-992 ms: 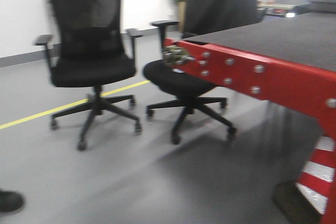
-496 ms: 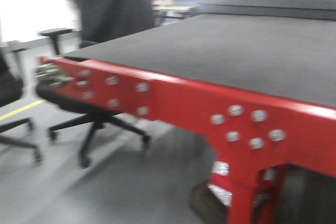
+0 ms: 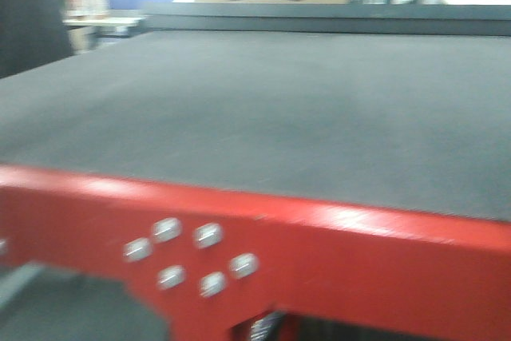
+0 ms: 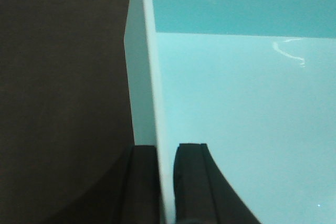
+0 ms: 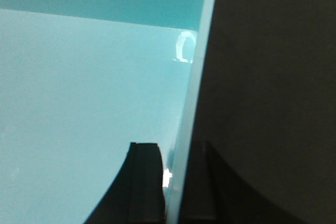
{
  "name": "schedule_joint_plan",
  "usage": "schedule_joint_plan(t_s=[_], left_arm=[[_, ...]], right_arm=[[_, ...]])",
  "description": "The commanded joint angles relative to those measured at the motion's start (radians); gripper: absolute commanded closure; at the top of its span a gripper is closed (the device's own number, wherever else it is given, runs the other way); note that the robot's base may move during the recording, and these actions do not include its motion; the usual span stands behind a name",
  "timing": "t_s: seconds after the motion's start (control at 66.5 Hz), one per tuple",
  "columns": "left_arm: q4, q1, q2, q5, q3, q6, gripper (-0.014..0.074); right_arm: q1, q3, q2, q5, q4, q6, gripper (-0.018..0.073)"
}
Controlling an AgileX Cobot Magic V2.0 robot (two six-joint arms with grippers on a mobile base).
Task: Fetch blue bin and place on conveyor start
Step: 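Drive up to the red-framed conveyor holding the bin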
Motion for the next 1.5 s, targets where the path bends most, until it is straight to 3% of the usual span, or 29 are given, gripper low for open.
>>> schedule_joint_plan(t_s=[0.0,1.489], left_arm=[[0.022,0.002,-0.014,-0.051,-0.009,0.012,0.0708],[0.022,0.002,-0.014,-0.051,-0.009,0.012,0.0708]], right_arm=[[-0.005,-0.007,-0.012,-0.024,-0.025,-0.021,0.0712],[-0.005,-0.007,-0.012,-0.024,-0.025,-0.021,0.0712]])
